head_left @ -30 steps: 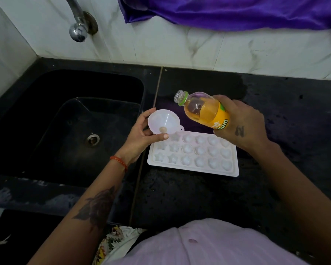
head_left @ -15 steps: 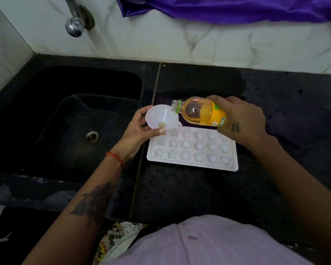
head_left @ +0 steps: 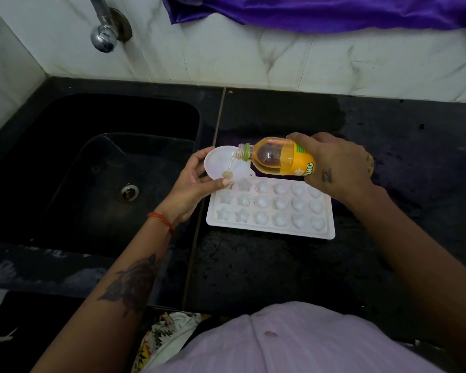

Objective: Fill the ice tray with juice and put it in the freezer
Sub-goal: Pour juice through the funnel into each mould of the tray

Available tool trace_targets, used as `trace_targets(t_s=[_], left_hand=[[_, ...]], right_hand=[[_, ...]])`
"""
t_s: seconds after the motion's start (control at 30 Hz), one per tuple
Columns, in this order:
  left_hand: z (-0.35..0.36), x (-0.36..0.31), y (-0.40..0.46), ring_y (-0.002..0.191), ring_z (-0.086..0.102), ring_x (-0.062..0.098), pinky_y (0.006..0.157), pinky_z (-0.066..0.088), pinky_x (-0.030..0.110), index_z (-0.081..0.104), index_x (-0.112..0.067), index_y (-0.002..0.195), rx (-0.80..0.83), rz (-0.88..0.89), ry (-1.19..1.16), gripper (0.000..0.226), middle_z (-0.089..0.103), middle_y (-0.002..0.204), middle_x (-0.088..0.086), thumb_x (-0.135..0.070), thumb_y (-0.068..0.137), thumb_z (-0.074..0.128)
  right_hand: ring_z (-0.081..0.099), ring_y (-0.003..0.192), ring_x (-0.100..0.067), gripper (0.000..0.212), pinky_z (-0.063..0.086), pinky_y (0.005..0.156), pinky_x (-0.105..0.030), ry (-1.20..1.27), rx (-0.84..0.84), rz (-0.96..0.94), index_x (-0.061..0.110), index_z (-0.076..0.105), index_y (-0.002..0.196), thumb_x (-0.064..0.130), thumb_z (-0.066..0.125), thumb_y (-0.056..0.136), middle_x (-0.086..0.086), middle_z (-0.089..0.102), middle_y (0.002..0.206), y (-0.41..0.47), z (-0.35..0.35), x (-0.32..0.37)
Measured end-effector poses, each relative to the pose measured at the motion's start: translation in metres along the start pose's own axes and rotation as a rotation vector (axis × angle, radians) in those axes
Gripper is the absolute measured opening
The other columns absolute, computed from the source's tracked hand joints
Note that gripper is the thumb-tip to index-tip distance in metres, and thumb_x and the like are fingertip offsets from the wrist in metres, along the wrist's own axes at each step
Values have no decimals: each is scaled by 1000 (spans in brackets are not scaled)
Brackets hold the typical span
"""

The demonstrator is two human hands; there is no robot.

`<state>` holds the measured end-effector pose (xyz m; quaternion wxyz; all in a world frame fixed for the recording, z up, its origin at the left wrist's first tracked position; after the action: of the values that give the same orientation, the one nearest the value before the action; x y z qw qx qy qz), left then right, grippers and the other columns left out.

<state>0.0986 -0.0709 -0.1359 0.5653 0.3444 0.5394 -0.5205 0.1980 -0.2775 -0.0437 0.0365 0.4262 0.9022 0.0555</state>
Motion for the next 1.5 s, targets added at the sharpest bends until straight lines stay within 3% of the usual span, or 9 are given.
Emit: trace_targets(t_s=[0.93,1.07,1.2,1.5], left_hand=[[-2,-3,3,106,66,14,75,57,29,51,-32,120,29,9,-10,71,69,106,-16,-11,61,84],[4,-10,8,111,63,20,79,57,34,51,-32,122,49,12,-16,73,67,112,-11,-21,58,84],[12,-13,15,108,65,18,76,57,32,51,-32,122,80,14,-24,66,67,110,-12,-12,66,81],[29,0,23,112,61,23,77,57,31,53,-34,119,123,-47,-43,64,53,126,3,-16,63,80]], right_hand=[[55,106,-28,79,32,71,-30,61,28,22,35,29,141,33,73,76,-7,55,123,-2,0,0],[55,104,-29,80,39,73,-33,123,16,39,33,34,139,30,76,72,-8,57,118,-6,-4,-5],[56,102,-31,80,44,76,-39,149,-14,63,32,37,137,28,78,68,-9,59,115,-11,-12,-13],[56,103,-32,75,31,68,-31,45,-5,76,34,35,139,32,74,75,-9,57,119,-21,-15,-27]])
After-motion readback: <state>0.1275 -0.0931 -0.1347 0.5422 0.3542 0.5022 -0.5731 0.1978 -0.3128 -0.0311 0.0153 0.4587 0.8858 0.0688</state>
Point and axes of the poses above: each hand's wrist, its own y-axis towards the middle knuckle, its own z-axis out of the palm, x = y × z, the point moved 8 cm from there along y, towards the middle knuckle
